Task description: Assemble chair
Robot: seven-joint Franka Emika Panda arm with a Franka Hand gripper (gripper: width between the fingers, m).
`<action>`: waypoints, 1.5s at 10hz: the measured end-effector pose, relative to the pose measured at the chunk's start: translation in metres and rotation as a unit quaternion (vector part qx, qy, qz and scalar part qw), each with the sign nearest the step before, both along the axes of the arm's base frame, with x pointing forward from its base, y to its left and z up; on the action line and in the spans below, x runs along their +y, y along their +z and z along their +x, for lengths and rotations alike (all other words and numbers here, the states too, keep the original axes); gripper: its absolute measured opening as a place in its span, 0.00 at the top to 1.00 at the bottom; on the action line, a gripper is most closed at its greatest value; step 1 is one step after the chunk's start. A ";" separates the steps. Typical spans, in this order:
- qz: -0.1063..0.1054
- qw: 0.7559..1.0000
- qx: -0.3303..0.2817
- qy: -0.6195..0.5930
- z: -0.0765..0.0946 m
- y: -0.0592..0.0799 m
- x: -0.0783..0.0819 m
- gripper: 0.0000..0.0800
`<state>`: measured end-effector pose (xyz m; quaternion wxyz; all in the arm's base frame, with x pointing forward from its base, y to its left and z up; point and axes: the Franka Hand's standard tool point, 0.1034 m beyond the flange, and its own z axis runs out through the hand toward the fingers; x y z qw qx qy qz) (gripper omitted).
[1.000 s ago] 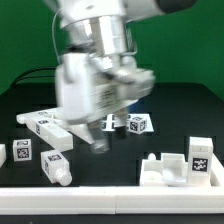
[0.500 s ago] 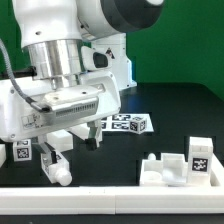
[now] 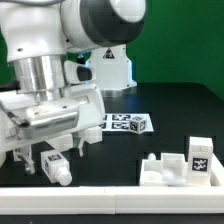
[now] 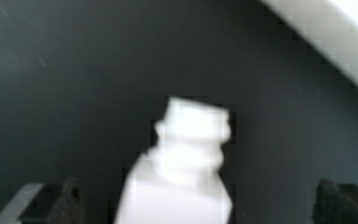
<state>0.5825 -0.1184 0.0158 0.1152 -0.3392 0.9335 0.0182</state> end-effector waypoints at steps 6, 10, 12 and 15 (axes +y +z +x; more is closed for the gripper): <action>-0.005 1.000 0.007 -0.004 -0.004 -0.010 0.000 0.53; -0.002 0.993 -0.007 0.121 -0.001 0.017 0.050 0.65; -0.018 0.967 -0.018 0.254 -0.004 0.026 0.065 0.65; -0.040 0.942 -0.024 0.332 -0.005 0.023 0.058 0.65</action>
Offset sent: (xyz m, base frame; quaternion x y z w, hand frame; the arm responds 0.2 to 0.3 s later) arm 0.0000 0.0000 0.0000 0.0000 0.0000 0.0000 1.0000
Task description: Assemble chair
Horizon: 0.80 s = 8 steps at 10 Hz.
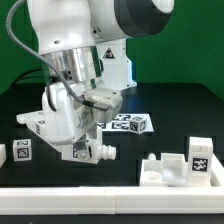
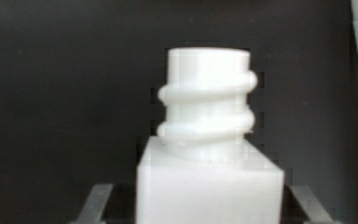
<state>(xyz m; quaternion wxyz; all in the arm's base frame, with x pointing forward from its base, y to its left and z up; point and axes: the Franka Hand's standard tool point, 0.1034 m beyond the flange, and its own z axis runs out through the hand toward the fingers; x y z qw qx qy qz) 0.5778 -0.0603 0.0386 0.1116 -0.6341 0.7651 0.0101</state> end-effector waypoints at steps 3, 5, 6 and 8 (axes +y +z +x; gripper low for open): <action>-0.033 0.963 -0.033 0.266 -0.011 -0.003 0.016 0.65; -0.045 0.934 -0.041 0.353 -0.015 -0.006 0.017 0.65; -0.053 0.918 -0.045 0.390 -0.015 -0.006 0.015 0.65; -0.064 0.879 -0.052 0.469 -0.017 -0.007 0.015 0.65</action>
Offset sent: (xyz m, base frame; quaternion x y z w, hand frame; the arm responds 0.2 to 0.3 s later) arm -0.0333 0.0471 -0.0091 -0.0366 -0.0738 -0.5181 0.8513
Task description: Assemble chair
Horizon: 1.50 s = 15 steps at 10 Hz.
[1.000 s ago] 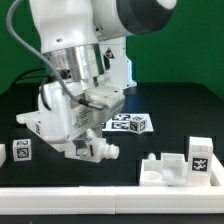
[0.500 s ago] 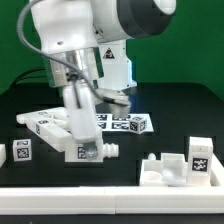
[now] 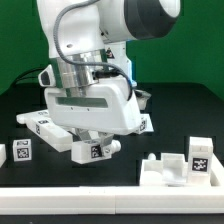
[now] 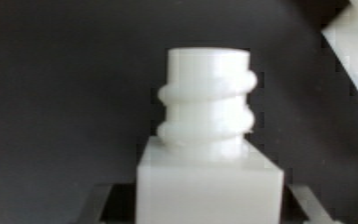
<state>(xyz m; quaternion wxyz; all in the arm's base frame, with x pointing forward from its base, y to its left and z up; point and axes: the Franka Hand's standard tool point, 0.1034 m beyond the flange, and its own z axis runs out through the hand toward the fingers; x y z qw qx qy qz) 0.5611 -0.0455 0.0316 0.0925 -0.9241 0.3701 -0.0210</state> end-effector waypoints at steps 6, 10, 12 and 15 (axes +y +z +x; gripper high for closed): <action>-0.023 0.972 0.000 0.234 -0.017 -0.011 0.008 0.65; 0.002 0.980 0.036 0.196 -0.048 -0.018 0.021 0.65; 0.001 0.980 0.036 0.194 -0.047 -0.019 0.019 0.65; 0.018 0.984 0.049 0.171 -0.070 -0.025 0.023 0.65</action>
Offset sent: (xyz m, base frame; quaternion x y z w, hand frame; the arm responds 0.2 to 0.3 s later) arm 0.0000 0.0000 0.0000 0.0000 0.0000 -0.1938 0.9810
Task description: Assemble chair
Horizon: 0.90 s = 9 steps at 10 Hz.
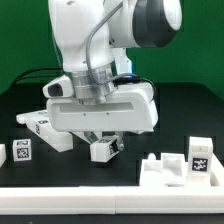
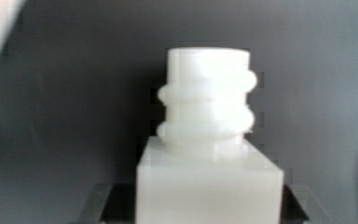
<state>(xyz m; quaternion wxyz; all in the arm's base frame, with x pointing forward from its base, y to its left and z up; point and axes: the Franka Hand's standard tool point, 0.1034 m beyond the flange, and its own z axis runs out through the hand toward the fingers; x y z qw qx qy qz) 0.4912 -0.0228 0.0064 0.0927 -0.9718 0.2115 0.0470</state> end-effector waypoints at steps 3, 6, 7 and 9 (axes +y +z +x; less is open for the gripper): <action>0.003 1.000 0.014 -0.011 -0.015 -0.001 0.010 0.65; 0.013 0.999 0.028 -0.012 -0.018 -0.001 0.010 0.23; 0.026 0.999 0.039 -0.017 -0.015 0.003 0.006 0.23; 0.068 0.989 0.129 -0.013 0.000 0.024 -0.005 0.19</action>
Offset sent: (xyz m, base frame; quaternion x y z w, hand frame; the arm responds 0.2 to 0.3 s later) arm 0.0000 0.0000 0.0000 0.0000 0.0000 0.0000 1.0000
